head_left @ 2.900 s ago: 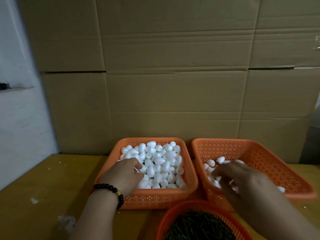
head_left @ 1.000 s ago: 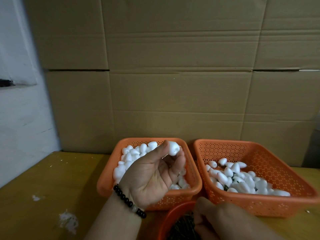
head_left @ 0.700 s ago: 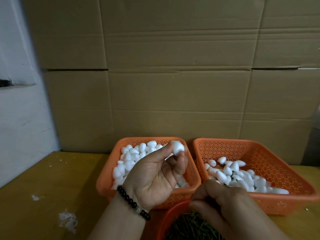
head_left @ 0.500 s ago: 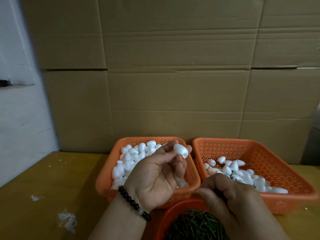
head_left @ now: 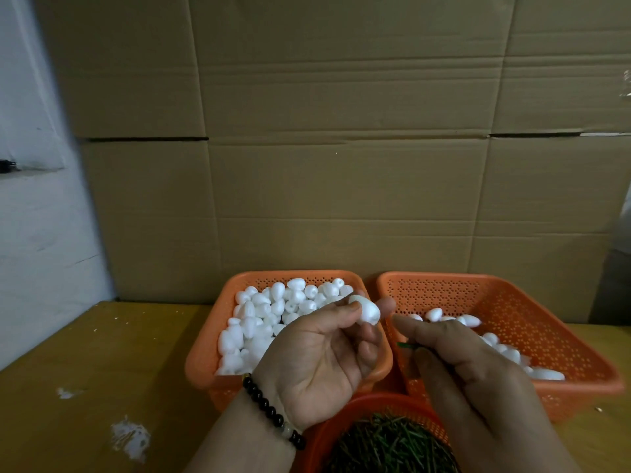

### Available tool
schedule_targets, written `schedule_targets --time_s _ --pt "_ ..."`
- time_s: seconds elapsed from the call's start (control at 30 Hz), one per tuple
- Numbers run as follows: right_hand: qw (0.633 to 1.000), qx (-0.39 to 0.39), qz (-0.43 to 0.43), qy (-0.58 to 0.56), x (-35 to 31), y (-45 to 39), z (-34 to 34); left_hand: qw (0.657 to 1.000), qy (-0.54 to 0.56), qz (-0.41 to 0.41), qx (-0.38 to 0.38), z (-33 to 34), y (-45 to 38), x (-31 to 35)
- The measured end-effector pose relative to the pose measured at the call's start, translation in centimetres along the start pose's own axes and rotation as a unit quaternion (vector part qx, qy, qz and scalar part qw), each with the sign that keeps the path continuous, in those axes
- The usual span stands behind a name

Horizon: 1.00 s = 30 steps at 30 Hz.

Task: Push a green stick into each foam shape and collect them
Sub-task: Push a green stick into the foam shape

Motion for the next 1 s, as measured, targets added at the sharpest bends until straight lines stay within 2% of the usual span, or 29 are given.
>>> schedule_targets --time_s 0.13,0.43,0.6,0.8,1.0 --pt "0.998 0.022 0.029 -0.045 0.0 -0.2 -0.5 0.999 0.025 -0.022 -0.03 0.6 0.2 -0.2" --pt "0.996 0.075 0.029 -0.049 -0.4 -0.4 -0.9 0.999 0.041 -0.007 0.005 1.1 0.5 -0.4" --pt "0.986 0.107 0.067 -0.108 0.6 -0.1 -1.0 0.999 0.038 -0.013 0.008 1.2 0.6 -0.3" --pt "0.974 0.081 0.139 -0.162 1.7 0.0 -0.7 0.999 0.05 -0.012 0.001 1.0 0.5 -0.4" --pt "0.961 0.082 0.143 -0.224 2.1 0.2 -0.2 1.0 -0.006 0.003 0.003 0.8 0.2 -0.7"
Point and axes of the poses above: each hand's wrist, its own y-axis away from the middle knuckle, its own z-axis out of the palm, x = y × z, the point moved 3 cm from there along -y, towards the middle knuckle, and after that the axes turned 12 degrees about -y, right-handed, at the moved point
